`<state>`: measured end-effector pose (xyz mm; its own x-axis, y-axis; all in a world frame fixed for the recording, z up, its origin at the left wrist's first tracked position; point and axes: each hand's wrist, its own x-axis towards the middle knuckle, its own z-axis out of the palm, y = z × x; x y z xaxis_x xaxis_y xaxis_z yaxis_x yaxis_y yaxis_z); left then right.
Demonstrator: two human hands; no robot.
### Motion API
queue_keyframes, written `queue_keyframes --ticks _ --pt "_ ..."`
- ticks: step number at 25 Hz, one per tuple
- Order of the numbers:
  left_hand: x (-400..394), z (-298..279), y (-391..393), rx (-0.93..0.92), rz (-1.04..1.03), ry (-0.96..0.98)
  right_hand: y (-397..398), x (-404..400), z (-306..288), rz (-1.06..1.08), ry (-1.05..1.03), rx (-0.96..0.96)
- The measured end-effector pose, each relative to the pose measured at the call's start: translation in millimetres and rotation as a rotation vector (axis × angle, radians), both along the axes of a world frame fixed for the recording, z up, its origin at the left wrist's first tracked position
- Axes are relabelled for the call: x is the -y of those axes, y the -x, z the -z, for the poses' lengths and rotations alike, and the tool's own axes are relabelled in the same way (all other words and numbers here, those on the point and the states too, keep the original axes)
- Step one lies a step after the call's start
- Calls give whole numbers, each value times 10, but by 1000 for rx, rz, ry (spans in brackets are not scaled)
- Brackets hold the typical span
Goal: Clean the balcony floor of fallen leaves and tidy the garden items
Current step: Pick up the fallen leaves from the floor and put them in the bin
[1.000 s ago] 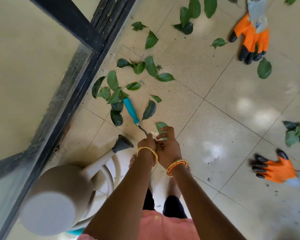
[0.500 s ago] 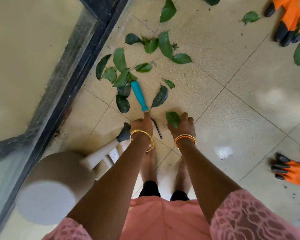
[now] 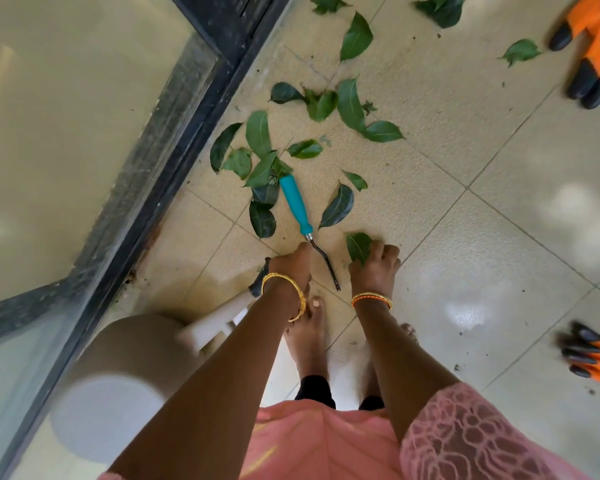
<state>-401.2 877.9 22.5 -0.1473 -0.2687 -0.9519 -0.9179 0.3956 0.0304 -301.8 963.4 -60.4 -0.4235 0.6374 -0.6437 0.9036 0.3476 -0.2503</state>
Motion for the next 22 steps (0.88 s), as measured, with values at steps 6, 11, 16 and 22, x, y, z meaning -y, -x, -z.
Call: queue_keyframes --ticks 6,11,16,22 --pt "120 14 58 -4 33 15 0 -72 -17 -16 -17 -46" --pt "54 -217 -46 132 -157 -89 203 -197 -580 345 281 -205" --pt "-174 -637 -26 179 -239 -211 475 -22 -1419 130 400 -218" --pt "-222 -801 282 82 -198 -195 699 -24 -1793 -118 365 -221"
